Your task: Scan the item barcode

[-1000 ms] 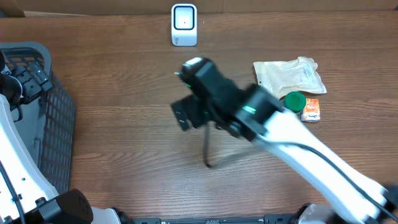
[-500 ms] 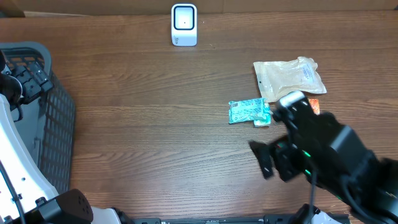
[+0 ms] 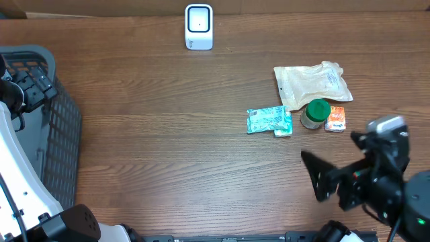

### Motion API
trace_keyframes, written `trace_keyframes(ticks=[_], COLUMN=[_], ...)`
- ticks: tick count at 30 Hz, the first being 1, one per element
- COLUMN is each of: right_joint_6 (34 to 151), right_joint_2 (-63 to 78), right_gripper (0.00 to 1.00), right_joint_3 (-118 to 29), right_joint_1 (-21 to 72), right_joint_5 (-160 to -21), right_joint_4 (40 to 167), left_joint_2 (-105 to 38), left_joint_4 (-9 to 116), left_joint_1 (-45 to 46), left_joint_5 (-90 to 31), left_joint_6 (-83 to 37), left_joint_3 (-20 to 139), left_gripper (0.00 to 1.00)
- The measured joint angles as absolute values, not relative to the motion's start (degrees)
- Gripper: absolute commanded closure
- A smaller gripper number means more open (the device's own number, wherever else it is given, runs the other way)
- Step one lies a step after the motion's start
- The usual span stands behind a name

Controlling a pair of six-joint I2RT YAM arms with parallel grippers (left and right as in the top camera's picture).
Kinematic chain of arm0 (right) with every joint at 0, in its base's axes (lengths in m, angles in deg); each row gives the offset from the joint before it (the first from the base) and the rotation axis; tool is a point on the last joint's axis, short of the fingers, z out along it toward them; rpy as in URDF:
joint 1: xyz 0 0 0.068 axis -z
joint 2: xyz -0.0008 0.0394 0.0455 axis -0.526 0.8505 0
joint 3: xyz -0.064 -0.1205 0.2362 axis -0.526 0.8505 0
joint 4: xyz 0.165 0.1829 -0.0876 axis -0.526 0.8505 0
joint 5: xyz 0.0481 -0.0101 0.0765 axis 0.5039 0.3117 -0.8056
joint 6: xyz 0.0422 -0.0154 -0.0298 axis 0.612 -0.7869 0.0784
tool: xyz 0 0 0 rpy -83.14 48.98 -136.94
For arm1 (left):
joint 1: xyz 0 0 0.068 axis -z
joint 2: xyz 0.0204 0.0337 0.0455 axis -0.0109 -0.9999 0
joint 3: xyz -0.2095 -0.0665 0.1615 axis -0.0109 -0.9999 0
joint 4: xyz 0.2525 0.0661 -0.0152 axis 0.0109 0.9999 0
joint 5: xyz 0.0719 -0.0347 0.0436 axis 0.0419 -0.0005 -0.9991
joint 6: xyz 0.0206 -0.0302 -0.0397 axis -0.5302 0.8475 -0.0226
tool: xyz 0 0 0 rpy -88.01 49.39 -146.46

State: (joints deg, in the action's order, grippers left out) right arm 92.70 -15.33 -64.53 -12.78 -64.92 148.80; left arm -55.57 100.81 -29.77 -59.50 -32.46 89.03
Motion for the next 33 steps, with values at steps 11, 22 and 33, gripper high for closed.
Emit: trace_keyframes(ticks=[11, 22, 33], right_joint_6=[73.8, 70.9, 70.9], right_joint_2=[-29.7, -47.3, -57.8], right_gripper=[0.0, 0.0, 0.0], right_joint_3=[-29.7, 9.8, 20.6], right_joint_1=[9.4, 20.7, 24.4], right_joint_5=[-78.4, -93.4, -96.6], right_joint_4=[107.8, 70.0, 68.6], left_joint_2=[-55.6, -55.6, -55.6], left_joint_4=[100.8, 100.8, 100.8], left_joint_1=[-29.7, -29.8, -29.8], left_joint_5=[-59.4, -59.5, -59.5], left_joint_6=[-32.5, -32.5, -32.5], left_joint_3=[89.0, 89.0, 89.0], left_gripper=[0.0, 0.0, 0.0])
